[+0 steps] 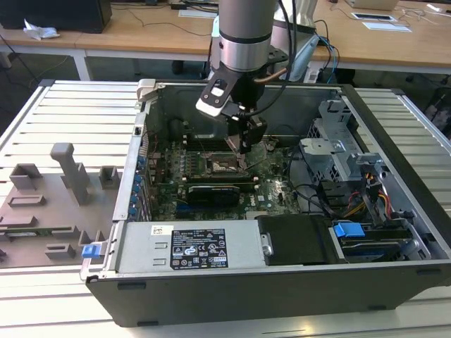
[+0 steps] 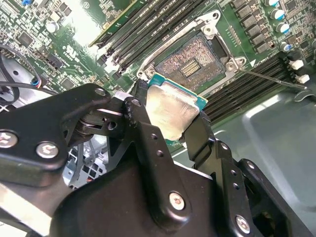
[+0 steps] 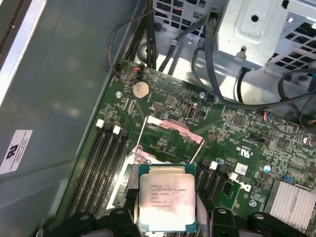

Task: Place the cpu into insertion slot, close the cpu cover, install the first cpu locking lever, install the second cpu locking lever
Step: 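Place the cpu into insertion slot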

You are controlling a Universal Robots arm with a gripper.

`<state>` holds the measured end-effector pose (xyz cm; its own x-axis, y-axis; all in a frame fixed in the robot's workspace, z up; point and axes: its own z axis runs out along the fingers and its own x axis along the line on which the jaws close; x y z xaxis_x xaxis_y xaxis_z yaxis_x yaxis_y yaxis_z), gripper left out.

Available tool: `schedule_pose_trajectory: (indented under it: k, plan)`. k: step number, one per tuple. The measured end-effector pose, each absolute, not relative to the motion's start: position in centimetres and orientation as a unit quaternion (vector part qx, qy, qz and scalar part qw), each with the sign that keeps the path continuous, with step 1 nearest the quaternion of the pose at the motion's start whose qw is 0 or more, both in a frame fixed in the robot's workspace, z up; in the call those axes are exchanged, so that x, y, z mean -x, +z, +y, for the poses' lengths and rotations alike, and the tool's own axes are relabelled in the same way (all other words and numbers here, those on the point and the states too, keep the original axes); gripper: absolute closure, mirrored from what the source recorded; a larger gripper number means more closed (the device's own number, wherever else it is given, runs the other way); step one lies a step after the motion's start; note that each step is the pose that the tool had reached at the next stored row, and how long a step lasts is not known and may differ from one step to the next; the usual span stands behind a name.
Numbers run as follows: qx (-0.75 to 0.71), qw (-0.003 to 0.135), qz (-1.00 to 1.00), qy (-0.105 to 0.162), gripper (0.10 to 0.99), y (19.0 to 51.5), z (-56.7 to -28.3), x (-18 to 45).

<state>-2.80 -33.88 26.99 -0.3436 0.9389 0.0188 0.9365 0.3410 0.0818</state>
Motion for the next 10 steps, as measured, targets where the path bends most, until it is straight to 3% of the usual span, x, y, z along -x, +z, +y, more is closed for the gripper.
schedule_pose_trajectory:
  k: [10]
  plan:
    - [-0.606,0.017,0.794,0.038,0.545,27.00,-33.88,2.80]
